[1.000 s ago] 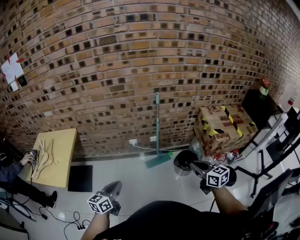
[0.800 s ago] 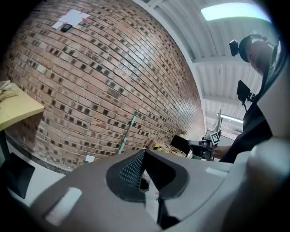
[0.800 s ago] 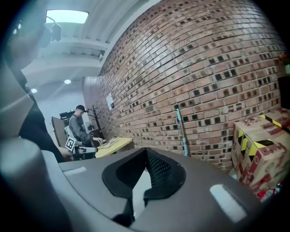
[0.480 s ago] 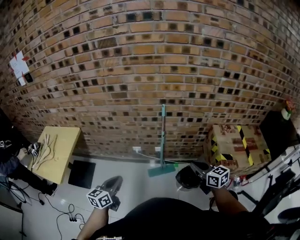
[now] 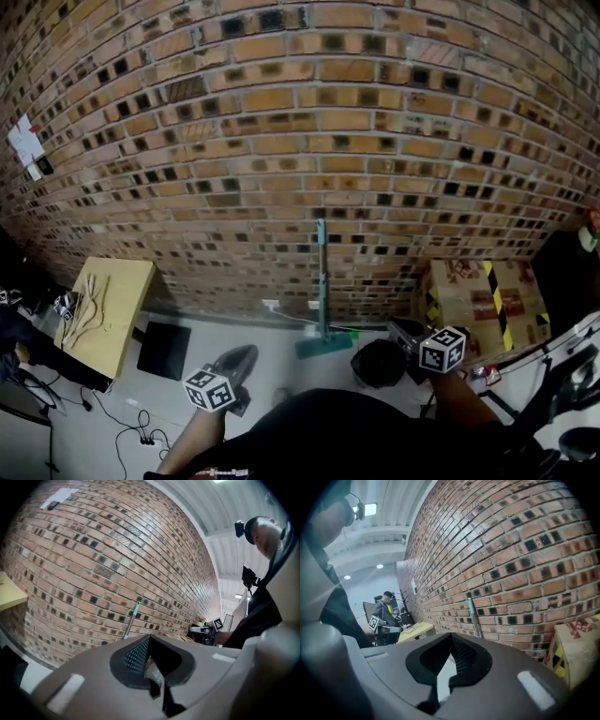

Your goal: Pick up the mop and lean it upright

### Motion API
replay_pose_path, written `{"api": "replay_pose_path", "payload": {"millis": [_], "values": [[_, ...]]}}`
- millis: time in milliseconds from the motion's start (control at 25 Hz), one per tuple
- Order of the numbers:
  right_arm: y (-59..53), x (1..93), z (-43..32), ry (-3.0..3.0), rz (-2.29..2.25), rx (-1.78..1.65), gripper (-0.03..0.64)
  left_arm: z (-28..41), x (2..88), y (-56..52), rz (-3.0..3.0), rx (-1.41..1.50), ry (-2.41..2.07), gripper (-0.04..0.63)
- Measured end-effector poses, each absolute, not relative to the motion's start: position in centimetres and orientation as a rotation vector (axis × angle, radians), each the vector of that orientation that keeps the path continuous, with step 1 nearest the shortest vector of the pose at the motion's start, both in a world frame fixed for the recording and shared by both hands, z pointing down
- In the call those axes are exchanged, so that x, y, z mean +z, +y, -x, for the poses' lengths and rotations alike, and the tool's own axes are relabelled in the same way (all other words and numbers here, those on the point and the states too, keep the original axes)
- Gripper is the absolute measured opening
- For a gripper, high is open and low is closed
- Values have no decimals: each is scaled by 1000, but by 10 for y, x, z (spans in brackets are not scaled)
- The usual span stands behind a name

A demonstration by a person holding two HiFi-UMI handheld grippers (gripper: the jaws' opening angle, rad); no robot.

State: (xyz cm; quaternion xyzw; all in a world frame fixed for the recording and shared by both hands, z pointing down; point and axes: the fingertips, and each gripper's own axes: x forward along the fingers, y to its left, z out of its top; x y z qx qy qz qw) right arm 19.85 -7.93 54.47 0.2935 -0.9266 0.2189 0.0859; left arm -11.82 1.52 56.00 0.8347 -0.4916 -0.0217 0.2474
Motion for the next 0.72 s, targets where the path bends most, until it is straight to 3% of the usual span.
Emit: {"api": "replay_pose_path", "payload": {"millis": [720], "values": [[-216,533,-108,-2627,-1233,668,14,175,594,-194,-2443,73,-883,0]]}}
